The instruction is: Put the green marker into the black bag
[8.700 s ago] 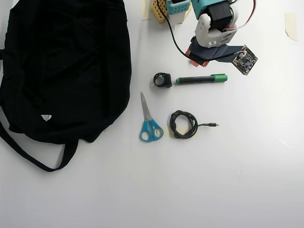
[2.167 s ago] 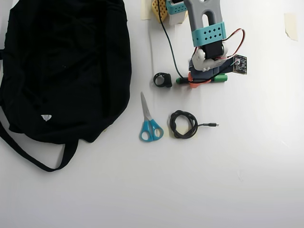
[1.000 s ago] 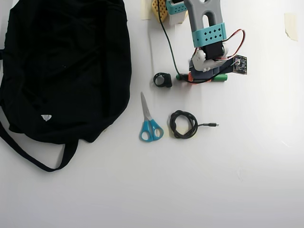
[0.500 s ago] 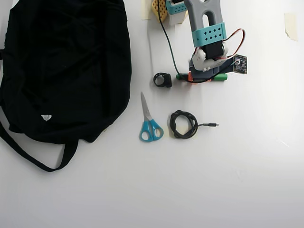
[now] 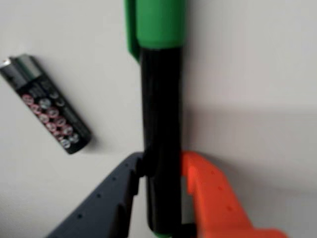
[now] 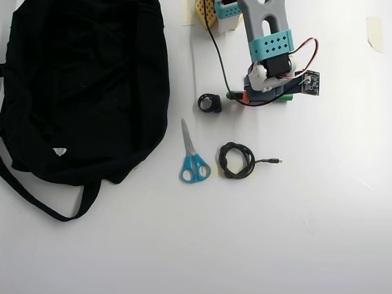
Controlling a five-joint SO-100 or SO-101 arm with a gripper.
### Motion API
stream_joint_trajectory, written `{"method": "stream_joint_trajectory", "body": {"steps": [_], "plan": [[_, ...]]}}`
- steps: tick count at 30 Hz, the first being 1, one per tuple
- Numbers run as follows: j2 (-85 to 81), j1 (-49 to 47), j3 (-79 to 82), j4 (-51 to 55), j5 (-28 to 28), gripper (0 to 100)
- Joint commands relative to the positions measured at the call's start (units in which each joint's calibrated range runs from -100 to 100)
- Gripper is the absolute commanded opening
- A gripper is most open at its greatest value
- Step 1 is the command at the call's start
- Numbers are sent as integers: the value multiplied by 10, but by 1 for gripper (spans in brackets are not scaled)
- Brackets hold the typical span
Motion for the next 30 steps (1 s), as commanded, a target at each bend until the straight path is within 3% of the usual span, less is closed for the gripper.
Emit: {"method": "stream_joint_trajectory", "body": {"steps": [1, 9, 30], "plan": [[-15, -6, -41, 14, -1, 2], [-37, -6, -60, 20, -2, 2], [-124, -9, -51, 53, -149, 2]]}}
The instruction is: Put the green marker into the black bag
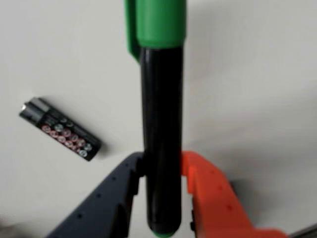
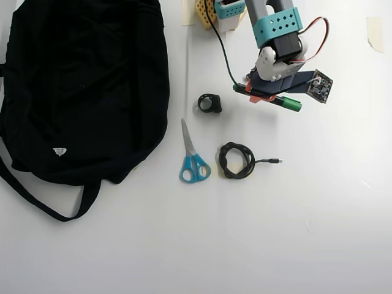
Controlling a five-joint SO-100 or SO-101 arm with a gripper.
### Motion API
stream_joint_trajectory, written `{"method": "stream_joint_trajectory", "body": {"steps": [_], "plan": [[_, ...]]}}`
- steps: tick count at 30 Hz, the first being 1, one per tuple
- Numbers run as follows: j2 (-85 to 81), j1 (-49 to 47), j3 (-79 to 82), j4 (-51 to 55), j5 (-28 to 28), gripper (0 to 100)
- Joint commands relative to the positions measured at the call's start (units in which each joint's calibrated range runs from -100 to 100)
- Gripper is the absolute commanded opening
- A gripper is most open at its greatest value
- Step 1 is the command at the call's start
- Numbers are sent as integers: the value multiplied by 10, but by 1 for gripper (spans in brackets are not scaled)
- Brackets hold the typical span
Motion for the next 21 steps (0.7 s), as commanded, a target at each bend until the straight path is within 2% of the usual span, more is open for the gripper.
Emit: {"method": "stream_joint_trajectory", "body": {"steps": [1, 10, 21], "plan": [[-57, 4, -17, 2, -38, 2], [-141, 30, 23, 2, -152, 2], [-224, 84, 45, -7, -217, 2]]}}
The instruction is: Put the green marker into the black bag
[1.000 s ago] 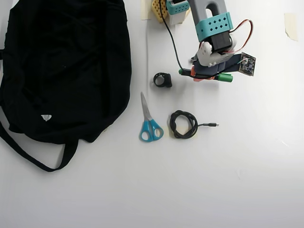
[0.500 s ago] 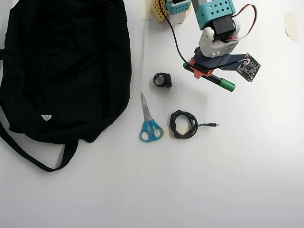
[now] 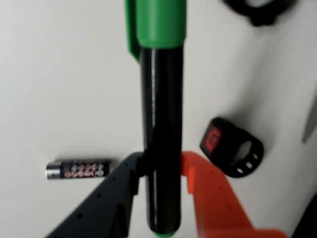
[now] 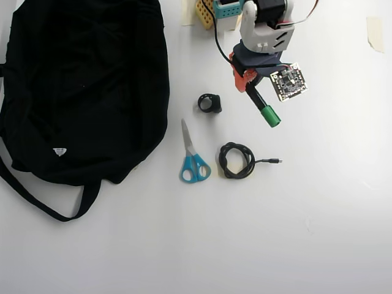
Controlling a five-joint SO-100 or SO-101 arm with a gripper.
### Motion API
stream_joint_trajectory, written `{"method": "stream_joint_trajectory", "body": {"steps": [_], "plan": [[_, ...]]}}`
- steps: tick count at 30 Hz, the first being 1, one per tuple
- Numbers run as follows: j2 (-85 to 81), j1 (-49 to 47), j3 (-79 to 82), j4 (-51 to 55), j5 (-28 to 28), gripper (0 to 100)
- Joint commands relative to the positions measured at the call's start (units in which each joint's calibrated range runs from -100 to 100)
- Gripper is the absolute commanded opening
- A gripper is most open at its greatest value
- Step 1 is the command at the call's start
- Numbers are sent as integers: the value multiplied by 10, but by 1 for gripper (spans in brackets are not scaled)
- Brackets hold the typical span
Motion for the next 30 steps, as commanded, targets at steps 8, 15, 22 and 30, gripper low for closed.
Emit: {"method": "stream_joint_trajectory", "body": {"steps": [8, 15, 22, 30], "plan": [[-36, 83, -12, -8, -84, 2], [-86, 146, -12, -7, -87, 2], [-144, 216, -1, 1, -87, 2], [-145, 314, -3, 1, -106, 2]]}}
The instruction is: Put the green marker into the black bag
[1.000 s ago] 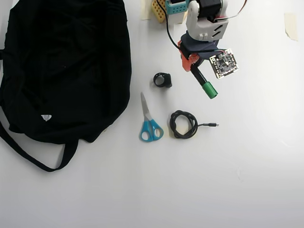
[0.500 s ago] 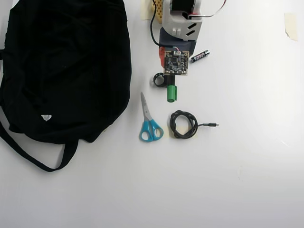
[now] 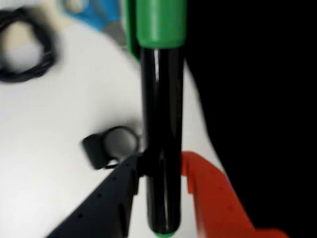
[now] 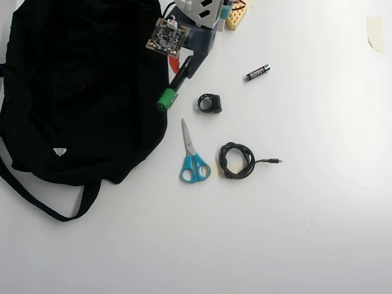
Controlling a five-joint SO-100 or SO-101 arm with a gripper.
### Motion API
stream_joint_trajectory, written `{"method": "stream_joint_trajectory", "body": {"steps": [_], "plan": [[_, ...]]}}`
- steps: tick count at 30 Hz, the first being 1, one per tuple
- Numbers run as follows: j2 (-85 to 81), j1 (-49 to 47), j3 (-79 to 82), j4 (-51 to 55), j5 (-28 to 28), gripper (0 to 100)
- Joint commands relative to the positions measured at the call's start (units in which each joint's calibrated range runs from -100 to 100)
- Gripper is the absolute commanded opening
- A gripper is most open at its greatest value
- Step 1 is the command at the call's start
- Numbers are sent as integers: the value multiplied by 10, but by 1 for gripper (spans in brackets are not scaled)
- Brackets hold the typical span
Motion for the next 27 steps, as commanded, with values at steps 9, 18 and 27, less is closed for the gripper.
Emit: {"method": "stream_joint_trajectory", "body": {"steps": [9, 18, 27], "plan": [[-19, 159, -5, -7, -32, 2], [-5, 381, 56, -151, -54, 2], [344, 429, -135, -244, -49, 2]]}}
